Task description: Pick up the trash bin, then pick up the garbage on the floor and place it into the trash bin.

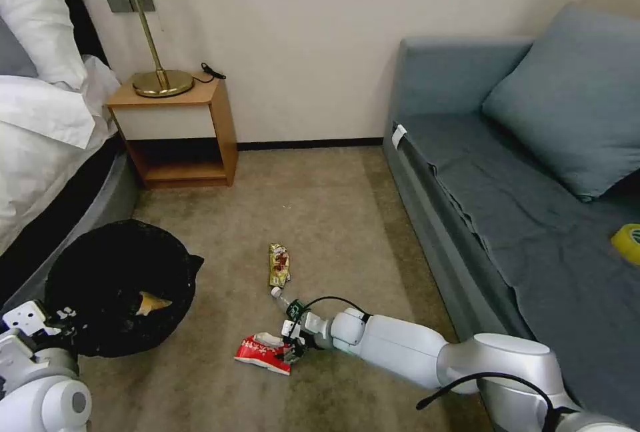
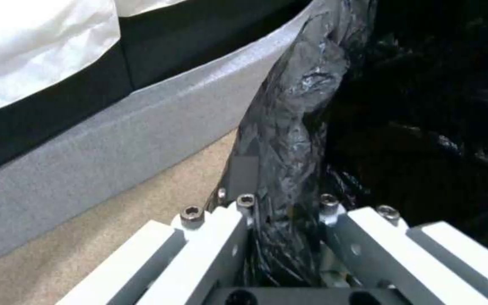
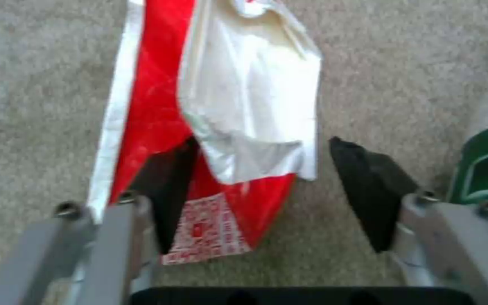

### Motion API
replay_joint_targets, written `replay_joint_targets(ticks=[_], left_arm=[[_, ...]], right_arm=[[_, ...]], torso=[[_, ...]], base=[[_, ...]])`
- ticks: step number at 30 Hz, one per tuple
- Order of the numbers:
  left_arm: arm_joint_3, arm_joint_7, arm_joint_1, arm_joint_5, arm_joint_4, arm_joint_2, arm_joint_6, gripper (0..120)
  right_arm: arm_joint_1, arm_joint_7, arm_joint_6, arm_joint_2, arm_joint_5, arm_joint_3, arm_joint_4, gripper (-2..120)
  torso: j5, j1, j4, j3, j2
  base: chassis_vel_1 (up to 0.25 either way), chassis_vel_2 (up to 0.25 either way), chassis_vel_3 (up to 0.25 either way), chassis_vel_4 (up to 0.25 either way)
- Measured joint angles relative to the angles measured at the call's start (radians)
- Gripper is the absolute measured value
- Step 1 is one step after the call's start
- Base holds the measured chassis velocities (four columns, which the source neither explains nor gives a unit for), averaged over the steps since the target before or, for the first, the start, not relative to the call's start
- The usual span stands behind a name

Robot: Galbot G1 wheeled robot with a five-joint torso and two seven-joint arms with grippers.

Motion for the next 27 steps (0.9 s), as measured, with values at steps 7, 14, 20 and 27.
replay_joint_targets(ticks=[7,14,20,27], left_arm=[[0.003,0.0,0.002,0.001,0.003,-0.001,-0.004,3],[0.005,0.001,0.004,0.003,0.003,-0.003,-0.007,3],[0.007,0.001,0.002,0.006,0.006,-0.004,-0.008,3],[0.021,0.002,0.005,0.017,0.016,-0.001,-0.008,3]], right_arm=[[-0.01,0.002,0.017,-0.011,-0.004,0.002,0.013,34],[-0.01,0.017,0.02,-0.021,0.001,0.003,0.039,12],[-0.001,0.024,0.015,-0.043,0.032,0.003,0.101,0],[0.042,0.081,-0.038,-0.161,0.104,0.078,0.335,0]], torso=[[0.0001,0.0,0.0,0.0,0.0],[0.0,0.0,0.0,0.0,0.0],[0.0,0.0,0.0,0.0,0.0],[0.0002,0.0,0.0001,0.0,0.0]], base=[[0.0,0.0,0.0,0.0],[0.0,0.0,0.0,0.0],[0.0,0.0,0.0,0.0],[0.0,0.0,0.0,0.0]])
